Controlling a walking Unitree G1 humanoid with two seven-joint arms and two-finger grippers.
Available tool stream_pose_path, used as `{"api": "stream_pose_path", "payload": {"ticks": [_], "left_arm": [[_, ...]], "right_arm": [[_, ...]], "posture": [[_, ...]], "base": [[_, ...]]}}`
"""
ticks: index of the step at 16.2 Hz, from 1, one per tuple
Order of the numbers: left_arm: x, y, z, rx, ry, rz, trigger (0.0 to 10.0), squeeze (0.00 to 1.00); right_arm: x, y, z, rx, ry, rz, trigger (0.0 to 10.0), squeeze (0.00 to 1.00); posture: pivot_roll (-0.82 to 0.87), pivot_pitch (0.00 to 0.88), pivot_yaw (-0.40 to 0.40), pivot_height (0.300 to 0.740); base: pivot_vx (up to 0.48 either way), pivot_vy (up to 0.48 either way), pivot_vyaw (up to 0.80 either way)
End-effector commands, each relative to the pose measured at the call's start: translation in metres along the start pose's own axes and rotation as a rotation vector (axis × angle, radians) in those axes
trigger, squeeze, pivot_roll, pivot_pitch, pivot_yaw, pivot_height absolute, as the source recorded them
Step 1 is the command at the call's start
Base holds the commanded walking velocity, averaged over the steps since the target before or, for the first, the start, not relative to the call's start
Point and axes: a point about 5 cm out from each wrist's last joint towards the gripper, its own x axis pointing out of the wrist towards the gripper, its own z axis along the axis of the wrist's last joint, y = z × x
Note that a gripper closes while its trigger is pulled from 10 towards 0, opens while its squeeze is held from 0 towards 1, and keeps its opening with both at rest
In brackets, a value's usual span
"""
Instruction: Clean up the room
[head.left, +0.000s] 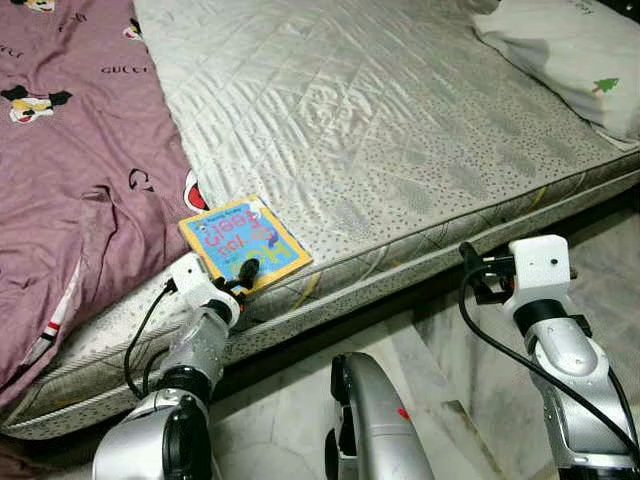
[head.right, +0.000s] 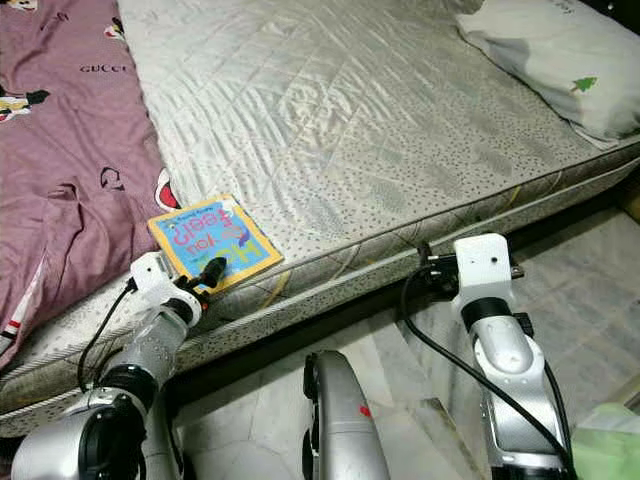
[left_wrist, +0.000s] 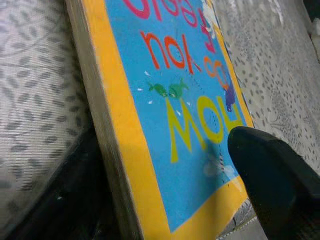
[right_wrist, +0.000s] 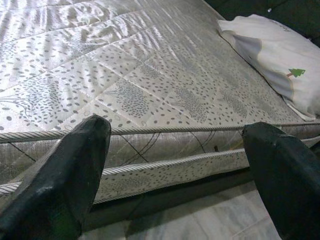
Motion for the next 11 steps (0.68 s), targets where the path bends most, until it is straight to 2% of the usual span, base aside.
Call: {"api": "stream_pose_path", "payload": {"ticks": [1, 9, 11], "left_arm": [[-0.001, 0.003, -0.005, -0.021, 0.024, 0.022, 0.0, 0.00], [0.000, 0.005, 0.000, -0.071, 0.006, 0.012, 0.0, 0.00], [0.000, 0.004, 0.001, -0.081, -0.008, -0.019, 0.0, 0.00]], "right_arm": [[0.000, -0.005, -0.001, -0.006, 0.003, -0.024, 10.0, 0.00], [0.006, 0.002, 0.001, 0.022, -0.019, -0.029, 10.0, 0.00], [0.008, 0.007, 0.001, 0.069, -0.023, -0.002, 10.0, 0.00]], "posture": [[-0.21, 0.090, -0.103, 0.545], [-0.20, 0.079, -0.085, 0.545], [-0.19, 0.075, -0.081, 0.545]], "base": [[0.000, 0.000, 0.00], [0.000, 0.000, 0.00], [0.000, 0.000, 0.00]]}}
